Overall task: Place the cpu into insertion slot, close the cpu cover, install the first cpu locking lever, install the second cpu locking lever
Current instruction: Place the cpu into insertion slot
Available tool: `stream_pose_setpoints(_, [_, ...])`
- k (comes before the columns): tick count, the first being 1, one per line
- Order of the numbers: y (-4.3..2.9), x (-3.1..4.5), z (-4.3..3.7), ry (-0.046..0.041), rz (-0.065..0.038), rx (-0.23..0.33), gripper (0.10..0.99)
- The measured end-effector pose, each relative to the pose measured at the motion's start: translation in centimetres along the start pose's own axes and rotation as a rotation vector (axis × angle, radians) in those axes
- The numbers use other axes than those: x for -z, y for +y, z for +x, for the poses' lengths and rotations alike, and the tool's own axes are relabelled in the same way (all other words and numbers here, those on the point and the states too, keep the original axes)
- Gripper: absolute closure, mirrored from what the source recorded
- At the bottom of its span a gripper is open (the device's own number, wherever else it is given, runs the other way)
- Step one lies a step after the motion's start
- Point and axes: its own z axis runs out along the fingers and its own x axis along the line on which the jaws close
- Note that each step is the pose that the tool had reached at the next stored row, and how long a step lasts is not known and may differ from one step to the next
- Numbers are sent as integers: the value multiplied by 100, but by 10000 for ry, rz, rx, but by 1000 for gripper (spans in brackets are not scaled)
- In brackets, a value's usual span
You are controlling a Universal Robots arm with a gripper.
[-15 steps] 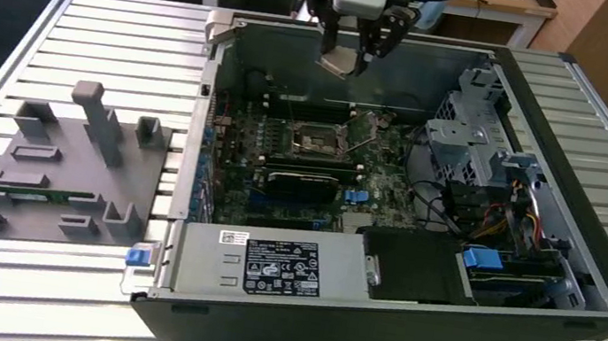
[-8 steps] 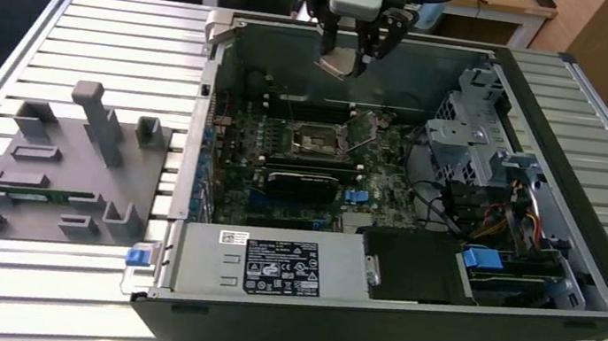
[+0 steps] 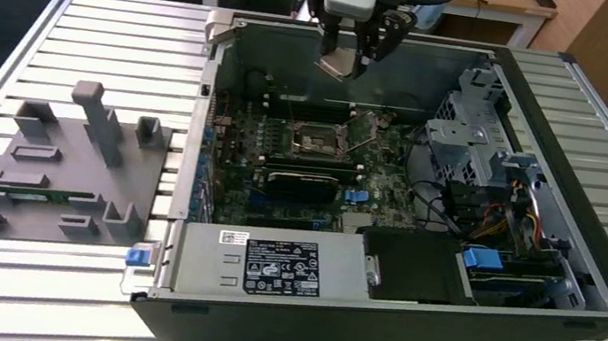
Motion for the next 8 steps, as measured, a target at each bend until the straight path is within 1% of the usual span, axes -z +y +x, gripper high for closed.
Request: stream_pose_setpoints(8, [-1, -13, 0, -98, -15, -1258, 549])
